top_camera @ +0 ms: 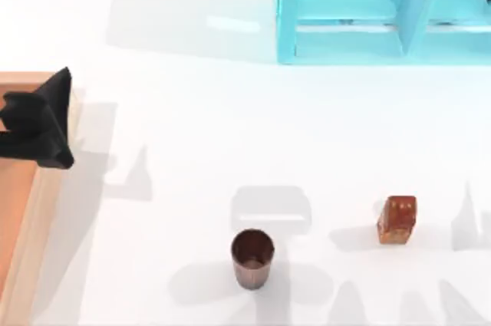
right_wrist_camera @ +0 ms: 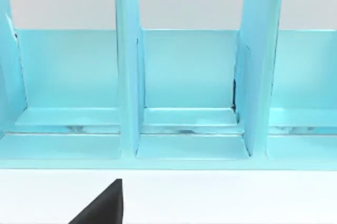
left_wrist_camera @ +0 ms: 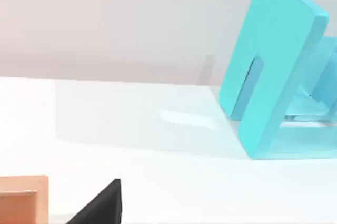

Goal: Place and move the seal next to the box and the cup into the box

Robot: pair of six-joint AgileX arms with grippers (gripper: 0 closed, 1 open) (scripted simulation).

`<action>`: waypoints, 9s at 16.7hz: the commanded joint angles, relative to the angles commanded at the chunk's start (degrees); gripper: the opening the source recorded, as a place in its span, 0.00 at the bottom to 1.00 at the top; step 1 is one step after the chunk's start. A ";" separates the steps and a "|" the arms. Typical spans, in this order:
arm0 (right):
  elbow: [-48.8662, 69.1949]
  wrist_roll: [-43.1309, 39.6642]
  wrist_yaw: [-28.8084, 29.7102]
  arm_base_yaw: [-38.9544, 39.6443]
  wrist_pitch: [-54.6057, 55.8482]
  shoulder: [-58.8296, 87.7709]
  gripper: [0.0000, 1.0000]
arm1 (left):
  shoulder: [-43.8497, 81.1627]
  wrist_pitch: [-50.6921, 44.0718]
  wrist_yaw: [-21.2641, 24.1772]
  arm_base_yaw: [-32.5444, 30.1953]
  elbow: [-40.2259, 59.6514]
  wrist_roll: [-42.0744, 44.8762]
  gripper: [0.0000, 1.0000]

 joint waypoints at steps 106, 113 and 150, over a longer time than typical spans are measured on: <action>0.00 0.00 0.00 0.00 0.00 0.00 1.00 | 64.81 -47.63 -2.87 -3.50 44.63 -7.67 0.00; 0.00 0.00 0.00 0.00 0.00 0.00 1.00 | 67.50 -40.32 -2.82 -2.99 39.94 -7.34 0.00; 0.00 0.00 0.00 0.00 0.00 0.00 1.00 | 68.63 -46.16 -2.84 -2.89 46.36 -7.08 1.00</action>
